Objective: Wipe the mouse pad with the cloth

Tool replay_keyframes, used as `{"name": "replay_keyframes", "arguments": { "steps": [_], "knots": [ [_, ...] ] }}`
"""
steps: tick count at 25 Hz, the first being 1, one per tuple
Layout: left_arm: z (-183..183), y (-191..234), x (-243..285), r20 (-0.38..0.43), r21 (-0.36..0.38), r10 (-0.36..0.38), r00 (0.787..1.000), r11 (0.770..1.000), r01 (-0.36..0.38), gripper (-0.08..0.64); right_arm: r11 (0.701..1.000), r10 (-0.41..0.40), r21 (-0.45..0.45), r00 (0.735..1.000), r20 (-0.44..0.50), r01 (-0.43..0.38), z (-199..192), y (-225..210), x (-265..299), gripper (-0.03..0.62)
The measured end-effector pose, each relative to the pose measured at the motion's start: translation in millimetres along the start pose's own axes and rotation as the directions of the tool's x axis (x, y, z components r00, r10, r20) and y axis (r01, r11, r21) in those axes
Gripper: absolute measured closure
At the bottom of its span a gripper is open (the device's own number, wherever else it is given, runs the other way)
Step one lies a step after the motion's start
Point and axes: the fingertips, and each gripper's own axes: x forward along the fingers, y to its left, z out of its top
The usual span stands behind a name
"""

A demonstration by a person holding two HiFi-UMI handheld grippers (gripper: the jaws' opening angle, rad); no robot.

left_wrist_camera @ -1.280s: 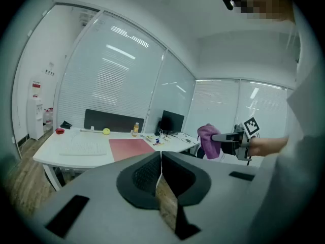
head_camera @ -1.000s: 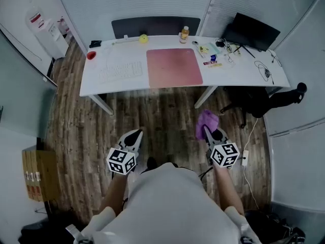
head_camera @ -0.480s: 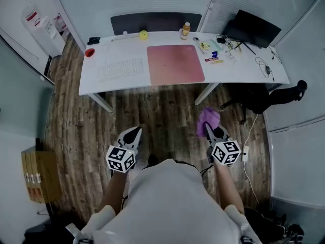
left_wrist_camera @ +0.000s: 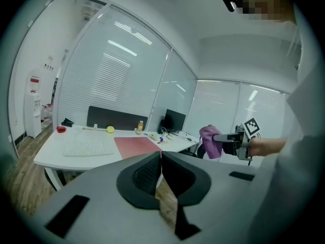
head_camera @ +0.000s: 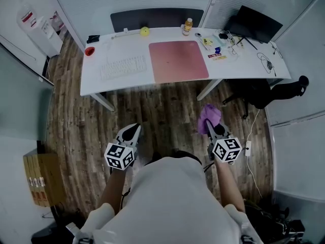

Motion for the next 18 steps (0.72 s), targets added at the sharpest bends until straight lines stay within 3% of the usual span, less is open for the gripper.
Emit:
{"name": "replay_keyframes", "arguments": {
  "steps": [9, 18],
  "knots": [
    [4.3, 15.6, 9.4, 0.006, -0.031, 0.016, 1.0, 0.999, -0.015, 0.538, 1.0, 0.025, -0.008, 0.999, -0.022, -0.025, 7.4, 2.4, 25.2, 0.509],
    [13.1, 30.6, 43.7, -0.01, -0.026, 0.059, 0.998, 0.998, -0.059, 0.538, 0.997, 0.08, 0.002, 0.996, -0.05, -0.08, 17.9, -23.9, 75.2, 0.509]
  ]
}}
